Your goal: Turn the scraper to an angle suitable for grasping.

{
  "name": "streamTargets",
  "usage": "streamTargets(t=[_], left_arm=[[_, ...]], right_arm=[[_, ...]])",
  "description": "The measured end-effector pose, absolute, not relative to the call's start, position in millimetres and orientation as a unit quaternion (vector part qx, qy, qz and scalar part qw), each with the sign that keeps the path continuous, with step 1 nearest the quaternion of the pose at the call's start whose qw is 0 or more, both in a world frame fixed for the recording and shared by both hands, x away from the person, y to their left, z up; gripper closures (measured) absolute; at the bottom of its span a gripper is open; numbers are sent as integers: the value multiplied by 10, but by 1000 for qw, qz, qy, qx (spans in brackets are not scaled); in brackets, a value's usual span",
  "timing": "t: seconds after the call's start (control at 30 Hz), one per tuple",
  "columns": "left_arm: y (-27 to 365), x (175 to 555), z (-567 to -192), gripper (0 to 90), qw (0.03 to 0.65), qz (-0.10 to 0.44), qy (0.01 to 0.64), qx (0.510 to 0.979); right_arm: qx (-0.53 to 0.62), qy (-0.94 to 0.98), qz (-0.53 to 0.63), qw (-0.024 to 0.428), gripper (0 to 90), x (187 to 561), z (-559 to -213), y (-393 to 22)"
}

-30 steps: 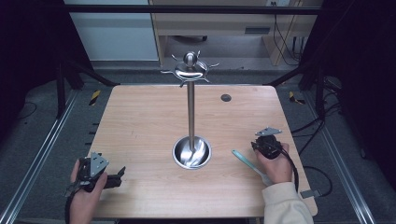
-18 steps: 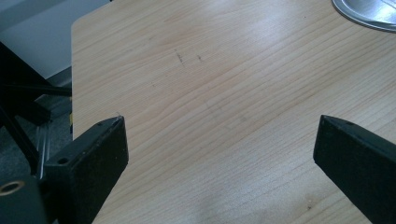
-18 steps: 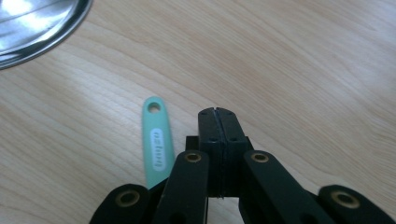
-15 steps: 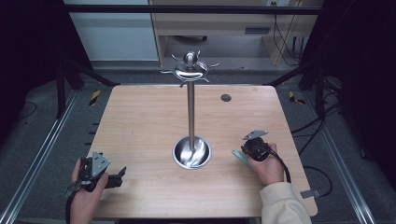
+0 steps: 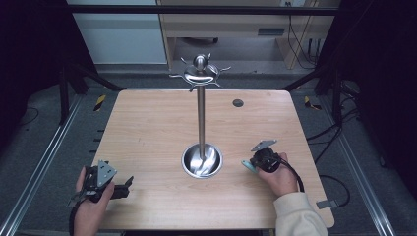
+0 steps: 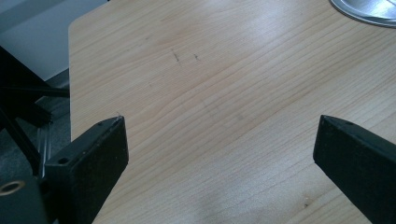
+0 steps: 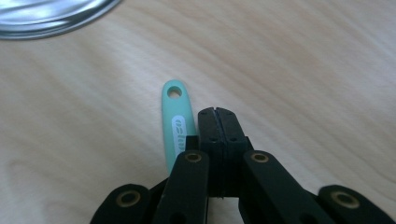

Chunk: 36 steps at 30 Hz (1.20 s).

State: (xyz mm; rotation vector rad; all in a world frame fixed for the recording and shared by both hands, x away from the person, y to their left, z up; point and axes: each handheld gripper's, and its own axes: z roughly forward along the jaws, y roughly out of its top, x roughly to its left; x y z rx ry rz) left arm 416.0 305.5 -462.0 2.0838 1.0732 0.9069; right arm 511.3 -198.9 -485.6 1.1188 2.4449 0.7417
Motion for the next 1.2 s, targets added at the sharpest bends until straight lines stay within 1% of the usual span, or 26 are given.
streamTargets(t=[0.03, 0.1, 0.27, 0.53, 0.63, 0.7, 0.77, 0.87, 0.9, 0.97, 1.0, 1.2], left_arm=[[3054, 4161, -4620, 30, 309, 343, 406, 789], [3052, 4170, -4620, 30, 308, 343, 404, 790], [3051, 4175, -4633, 30, 306, 343, 406, 790], [3060, 4160, -4624, 30, 305, 345, 408, 789], [3054, 4162, -4624, 30, 305, 344, 406, 790], [3049, 4165, -4626, 30, 306, 344, 405, 790], [3048, 4166, -4626, 30, 308, 343, 405, 790], [3043, 4164, -4622, 31, 308, 345, 403, 790], [3043, 4161, -4618, 31, 308, 346, 403, 789], [3043, 4161, -4619, 31, 308, 345, 403, 790], [3044, 4163, -4620, 31, 307, 345, 403, 790], [3042, 4165, -4622, 31, 306, 346, 403, 790]], right_arm=[[383, 869, 267, 163, 900, 5080, -4852, -1979], [376, 872, 272, 155, 900, 5020, -4831, -1959], [348, 885, 263, 165, 900, 4925, -4735, -1886], [314, 908, 224, 165, 887, 4934, -4537, -1742], [310, 919, 200, 139, 850, 4995, -4473, -1696], [304, 922, 196, 139, 844, 5010, -4466, -1683], [297, 928, 183, 128, 813, 5046, -4453, -1625], [287, 934, 172, 124, 795, 5072, -4439, -1586], [284, 938, 164, 117, 768, 5107, -4439, -1555], [281, 939, 159, 117, 755, 5121, -4440, -1550], [286, 941, 147, 109, 717, 5153, -4446, -1535], [302, 941, 122, 91, 667, 5212, -4488, -1525]])
